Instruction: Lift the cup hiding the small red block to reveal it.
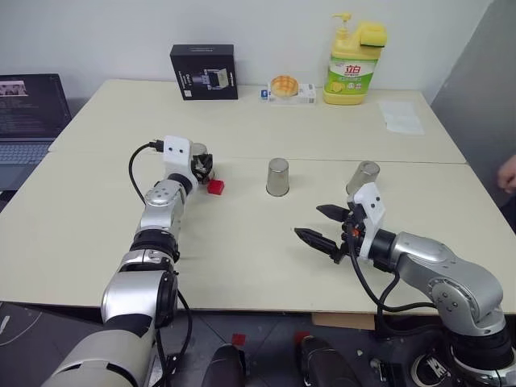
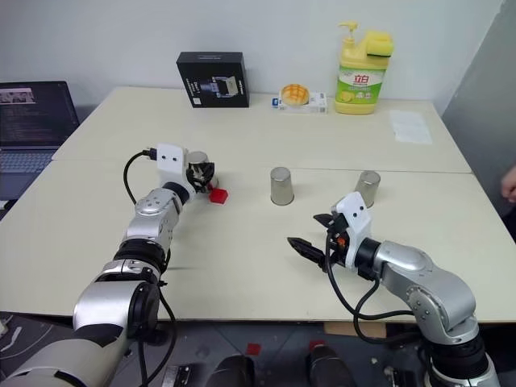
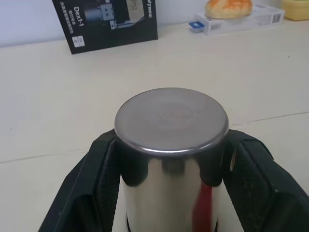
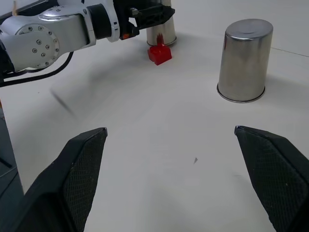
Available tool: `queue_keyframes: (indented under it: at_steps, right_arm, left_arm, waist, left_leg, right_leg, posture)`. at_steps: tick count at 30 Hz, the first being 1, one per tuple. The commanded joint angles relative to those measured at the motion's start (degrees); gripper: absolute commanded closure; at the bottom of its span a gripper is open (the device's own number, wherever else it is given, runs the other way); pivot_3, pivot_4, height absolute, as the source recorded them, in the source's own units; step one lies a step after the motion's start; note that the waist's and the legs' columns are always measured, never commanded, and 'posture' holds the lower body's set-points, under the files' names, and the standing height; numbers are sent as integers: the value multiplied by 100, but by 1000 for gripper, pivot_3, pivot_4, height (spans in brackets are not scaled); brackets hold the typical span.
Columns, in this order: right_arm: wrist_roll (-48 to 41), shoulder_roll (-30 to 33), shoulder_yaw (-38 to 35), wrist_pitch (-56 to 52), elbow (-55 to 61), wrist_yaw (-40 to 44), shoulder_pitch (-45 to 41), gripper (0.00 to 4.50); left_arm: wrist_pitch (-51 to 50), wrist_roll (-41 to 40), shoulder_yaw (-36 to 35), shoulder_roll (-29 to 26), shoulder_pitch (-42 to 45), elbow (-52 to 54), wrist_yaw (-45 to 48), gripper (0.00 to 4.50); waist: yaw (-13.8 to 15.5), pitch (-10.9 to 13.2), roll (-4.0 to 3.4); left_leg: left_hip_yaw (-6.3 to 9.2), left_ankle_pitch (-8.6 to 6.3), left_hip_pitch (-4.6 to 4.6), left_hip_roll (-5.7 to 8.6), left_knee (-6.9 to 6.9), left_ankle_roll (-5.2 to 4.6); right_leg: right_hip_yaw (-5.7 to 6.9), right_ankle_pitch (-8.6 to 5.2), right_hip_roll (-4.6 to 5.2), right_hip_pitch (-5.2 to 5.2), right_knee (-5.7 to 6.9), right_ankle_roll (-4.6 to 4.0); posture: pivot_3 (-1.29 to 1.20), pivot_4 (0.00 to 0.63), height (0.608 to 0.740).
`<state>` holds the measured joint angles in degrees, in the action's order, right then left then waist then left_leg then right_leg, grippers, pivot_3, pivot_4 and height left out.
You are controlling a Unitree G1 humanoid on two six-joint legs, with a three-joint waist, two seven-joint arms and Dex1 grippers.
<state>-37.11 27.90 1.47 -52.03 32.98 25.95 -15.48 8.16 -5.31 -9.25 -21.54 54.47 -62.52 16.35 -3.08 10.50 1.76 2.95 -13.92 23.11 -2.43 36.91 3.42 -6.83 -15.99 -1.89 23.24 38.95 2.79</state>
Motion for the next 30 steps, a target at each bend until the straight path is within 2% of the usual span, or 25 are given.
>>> queue_keyframes:
  at_steps: [1, 11, 13, 18, 23, 26, 30]
  right_arm:
    - [-78, 3, -125, 5, 234, -51, -21, 0]
    - [-58, 26, -105, 37, 104, 25, -166, 0]
    - [-51, 32, -98, 47, 88, 44, -178, 0]
    - [-53, 13, -79, 75, 60, 69, -208, 0]
    - [-28, -37, -2, 124, 23, 84, -222, 0]
    - [-20, -83, 47, 145, 12, 82, -239, 0]
    - [-29, -123, 89, 146, 16, 96, -227, 0]
  left_arm:
    - [280, -35, -129, -119, 357, -52, -55, 1832]
    - [207, 302, 13, -218, 208, -517, -482, 1832]
    - [154, 129, -139, -140, 189, -565, -365, 1131]
    - [140, 100, -186, -163, 156, -500, -304, 153]
    - [14, 137, -195, -379, 108, -192, -406, 46]
    - [-275, -21, -267, -473, -167, 538, -259, 46]
    - [-2009, -559, -362, -668, -1477, 3653, 113, 46]
  waist:
    - [-1, 0, 0]
    - [-14, 0, 0]
    - [-10, 0, 0]
    - [-3, 0, 0]
    - [-10, 0, 0]
    - [-24, 0, 0]
    - [-41, 0, -1]
  left_leg:
    - [0, 0, 0, 0, 0, 0]
    - [-1, 0, -3, 0, 1, 0]
    - [-1, 0, -1, 0, 1, 0]
    - [0, 0, -2, 0, 1, 0]
    - [0, 0, -2, 0, 0, 0]
    - [0, 0, -2, -1, 0, 0]
    - [-1, 0, -4, -6, -2, 1]
  right_leg:
    - [0, 0, 0, 0, 0, 0]
    - [0, 0, 0, 0, 2, 0]
    - [0, 0, 0, 0, 2, 0]
    - [1, 0, 0, 0, 2, 0]
    - [1, 0, 0, 0, 2, 0]
    - [0, 0, 0, 0, 2, 0]
    - [1, 2, 0, 0, 6, -3]
  posture:
    - [0, 150, 740]
    - [0, 150, 740]
    - [0, 150, 740]
    - [0, 150, 740]
    - [0, 150, 740]
    - [0, 150, 740]
    - [0, 150, 740]
